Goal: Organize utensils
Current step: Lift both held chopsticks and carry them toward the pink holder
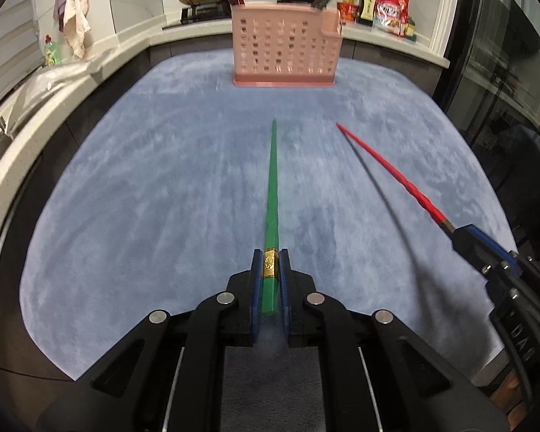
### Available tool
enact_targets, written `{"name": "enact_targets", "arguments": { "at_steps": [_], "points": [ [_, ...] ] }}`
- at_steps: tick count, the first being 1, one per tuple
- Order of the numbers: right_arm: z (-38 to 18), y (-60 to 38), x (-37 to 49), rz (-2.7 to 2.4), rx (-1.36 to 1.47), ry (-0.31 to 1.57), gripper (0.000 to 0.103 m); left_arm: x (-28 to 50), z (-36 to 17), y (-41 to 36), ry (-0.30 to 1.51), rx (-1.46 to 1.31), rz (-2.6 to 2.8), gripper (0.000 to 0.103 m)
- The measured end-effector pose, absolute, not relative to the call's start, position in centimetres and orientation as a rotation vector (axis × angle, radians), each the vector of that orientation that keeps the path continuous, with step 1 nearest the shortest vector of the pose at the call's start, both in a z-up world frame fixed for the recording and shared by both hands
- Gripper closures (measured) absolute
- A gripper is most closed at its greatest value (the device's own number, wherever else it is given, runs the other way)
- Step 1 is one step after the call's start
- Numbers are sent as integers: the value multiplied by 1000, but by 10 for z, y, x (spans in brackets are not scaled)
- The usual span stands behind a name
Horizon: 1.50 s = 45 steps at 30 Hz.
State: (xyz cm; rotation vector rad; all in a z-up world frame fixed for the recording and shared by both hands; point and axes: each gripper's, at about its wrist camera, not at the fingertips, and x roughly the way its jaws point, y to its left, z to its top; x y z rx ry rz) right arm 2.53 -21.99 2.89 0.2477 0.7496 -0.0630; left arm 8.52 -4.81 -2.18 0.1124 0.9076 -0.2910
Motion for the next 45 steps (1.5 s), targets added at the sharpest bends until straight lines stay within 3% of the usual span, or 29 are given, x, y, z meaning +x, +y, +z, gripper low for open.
{"name": "enact_targets", "arguments": {
  "at_steps": [20, 45],
  "points": [
    [146, -248, 89, -26, 252, 516, 96, 150, 104, -45, 687, 71, -308, 95],
    [206, -251, 190, 75, 299, 451, 96, 240, 172, -71, 611, 62, -355, 96]
  ]
}}
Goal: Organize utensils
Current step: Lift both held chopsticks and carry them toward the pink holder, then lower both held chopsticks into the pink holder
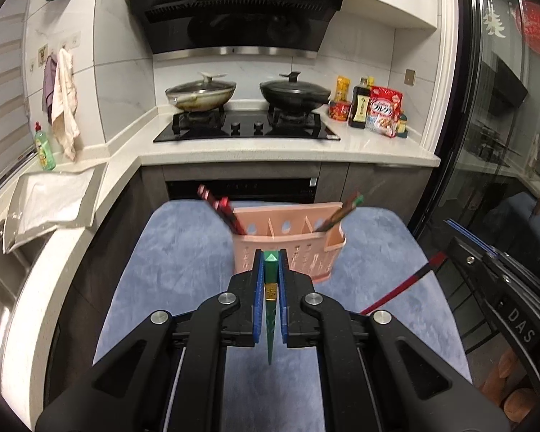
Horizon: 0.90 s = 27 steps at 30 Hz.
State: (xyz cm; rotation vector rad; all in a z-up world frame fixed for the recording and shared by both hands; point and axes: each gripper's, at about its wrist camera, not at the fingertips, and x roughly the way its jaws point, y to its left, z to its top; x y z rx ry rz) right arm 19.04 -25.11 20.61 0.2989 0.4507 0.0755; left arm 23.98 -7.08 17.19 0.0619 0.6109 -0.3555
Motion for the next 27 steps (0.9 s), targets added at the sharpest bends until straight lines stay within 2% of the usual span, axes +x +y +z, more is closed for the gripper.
{"name": "enact_targets", "arguments": {
  "at_steps": [14, 27],
  "points": [
    [286, -276, 272, 81, 365, 324, 96, 300, 264, -91, 418, 29, -335, 96],
    [303, -261, 334, 122, 349, 295, 96, 363, 256, -100, 421, 25, -301, 96]
  ]
}}
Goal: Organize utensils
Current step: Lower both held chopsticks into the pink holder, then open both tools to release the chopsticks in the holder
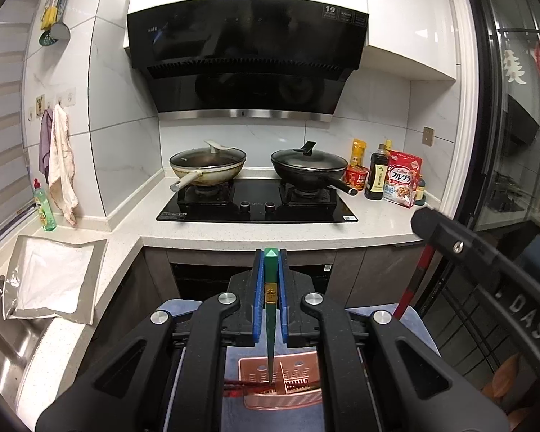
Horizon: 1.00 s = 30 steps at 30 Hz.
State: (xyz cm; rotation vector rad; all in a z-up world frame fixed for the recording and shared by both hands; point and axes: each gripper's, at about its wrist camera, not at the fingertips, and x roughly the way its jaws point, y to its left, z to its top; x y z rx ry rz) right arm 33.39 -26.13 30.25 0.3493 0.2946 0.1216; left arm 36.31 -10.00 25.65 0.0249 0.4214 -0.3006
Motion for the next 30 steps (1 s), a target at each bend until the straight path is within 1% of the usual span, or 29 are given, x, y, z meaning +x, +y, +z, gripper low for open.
{"name": "enact_targets", "arguments": {
  "at_steps": [7, 18, 23, 25, 27, 28, 29, 30],
  "points": [
    [299, -255, 351, 142, 363, 290, 96, 377, 240, -101, 452, 22, -295, 96],
    [218, -262, 371, 79, 347, 452, 96, 391, 196, -94, 529, 17, -286, 96],
    [198, -262, 372, 57, 321, 504, 96, 389, 186, -96, 542, 28, -276, 95],
    [196, -262, 367, 47, 309, 500, 92, 388, 185, -96, 549, 32, -280, 95],
    [197, -261, 363, 42, 294, 501, 89, 385, 184, -97, 549, 38, -272, 88],
    [198, -261, 362, 44, 290, 501, 88, 384, 183, -97, 547, 42, -265, 80],
    [198, -261, 358, 40, 287, 500, 85, 382, 183, -97, 544, 44, -258, 72],
    [199, -261, 356, 38, 284, 498, 80, 380, 183, -96, 541, 46, -254, 69]
  ]
}}
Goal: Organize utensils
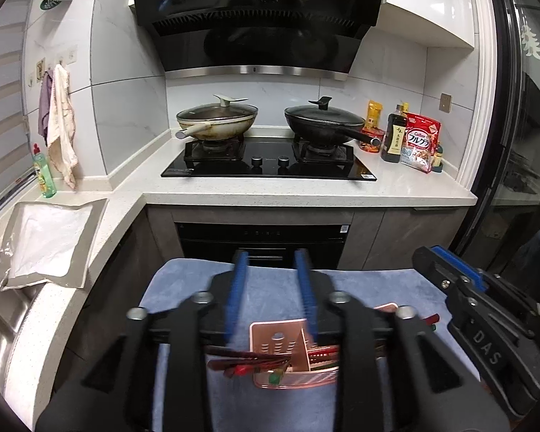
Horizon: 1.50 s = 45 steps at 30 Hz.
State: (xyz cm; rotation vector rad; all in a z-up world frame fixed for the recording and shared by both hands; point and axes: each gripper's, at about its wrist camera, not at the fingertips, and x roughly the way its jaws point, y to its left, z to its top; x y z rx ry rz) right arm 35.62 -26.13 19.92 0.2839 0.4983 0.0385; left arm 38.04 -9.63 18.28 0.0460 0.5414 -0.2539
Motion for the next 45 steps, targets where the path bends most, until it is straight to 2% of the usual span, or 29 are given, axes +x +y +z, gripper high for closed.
{"name": "enact_targets", "arguments": {
  "at_steps": [4, 9, 18, 22, 27, 30, 34, 40, 42, 45],
  "points": [
    [203, -260, 345, 35, 264, 496, 74, 372, 181, -96, 543, 57, -245, 64],
    [202, -256, 324, 38, 247, 505, 65, 355, 180, -95, 539, 71, -225, 50],
    [193, -256, 279, -5, 225, 543, 58, 320, 170, -92, 556, 104, -198, 49],
    [188, -254, 259, -29, 204, 557, 56, 302, 167, -89, 554, 110, -191, 41],
    [188, -251, 236, -66, 177, 552, 44, 281, 164, -86, 555, 109, -192, 36],
    [187, -246, 224, -89, 146, 556, 42, 270, 162, -83, 558, 109, -191, 35],
    [183, -243, 209, -99, 137, 569, 38, 255, 155, -80, 560, 118, -181, 27],
    [171, -240, 191, -138, 112, 590, 32, 241, 141, -75, 585, 124, -173, 26],
    [167, -240, 185, -144, 107, 593, 28, 237, 137, -73, 592, 124, -170, 23],
    [163, -238, 179, -153, 88, 600, 27, 231, 132, -71, 595, 127, -163, 19]
  ]
}}
